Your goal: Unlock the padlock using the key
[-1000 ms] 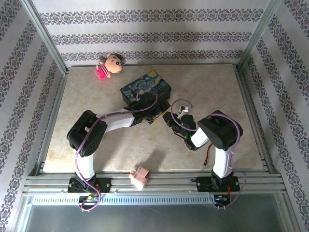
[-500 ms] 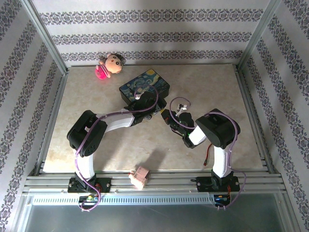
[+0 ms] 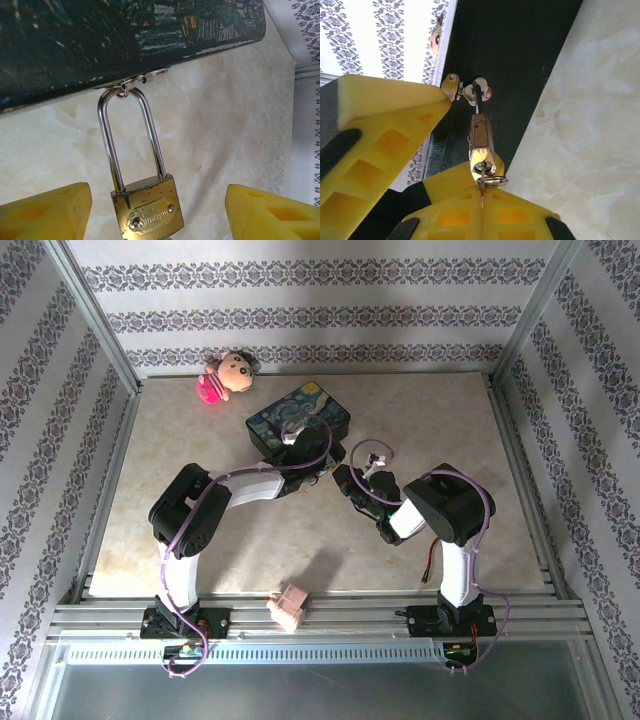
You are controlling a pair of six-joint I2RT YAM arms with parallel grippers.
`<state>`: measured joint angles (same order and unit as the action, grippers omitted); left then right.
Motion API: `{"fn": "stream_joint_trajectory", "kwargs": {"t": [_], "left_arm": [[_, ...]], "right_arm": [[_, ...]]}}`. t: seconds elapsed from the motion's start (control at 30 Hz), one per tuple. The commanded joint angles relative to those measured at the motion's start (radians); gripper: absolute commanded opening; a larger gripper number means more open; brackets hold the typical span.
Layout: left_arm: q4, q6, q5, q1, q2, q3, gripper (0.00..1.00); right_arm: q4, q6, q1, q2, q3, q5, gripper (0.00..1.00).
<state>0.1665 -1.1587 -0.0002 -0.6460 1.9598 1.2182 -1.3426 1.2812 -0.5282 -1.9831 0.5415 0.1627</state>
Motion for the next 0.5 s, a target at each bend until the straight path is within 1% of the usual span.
{"fn": "stream_joint_trajectory", "kwargs": {"t": [0.0, 0.13, 0.27, 0.3, 0.47], "left_arm": [[0.028, -0.013, -0.03, 0.002, 0.026, 0.03, 0.65], [0.031, -0.009, -0.032, 0.003, 0.039, 0.036, 0.56], [0.034, -0.01, -0.026, 0.002, 0.041, 0.027, 0.44], [0.036, -0.008, -0.025, 0.002, 0.041, 0.024, 0.43], [0.049, -0.01, -0.006, 0.002, 0.039, 0.007, 0.32]], "right_arm": [[-0.043, 0.004, -0.01, -0.015, 0.026, -0.01, 0.0], [-0.043, 0.006, -0.01, -0.021, 0.033, -0.009, 0.0], [-0.043, 0.006, -0.01, -0.024, 0.037, -0.008, 0.0], [-0.043, 0.006, -0.009, -0.024, 0.038, -0.008, 0.0], [-0.043, 0.002, -0.009, -0.027, 0.044, -0.009, 0.0]]}}
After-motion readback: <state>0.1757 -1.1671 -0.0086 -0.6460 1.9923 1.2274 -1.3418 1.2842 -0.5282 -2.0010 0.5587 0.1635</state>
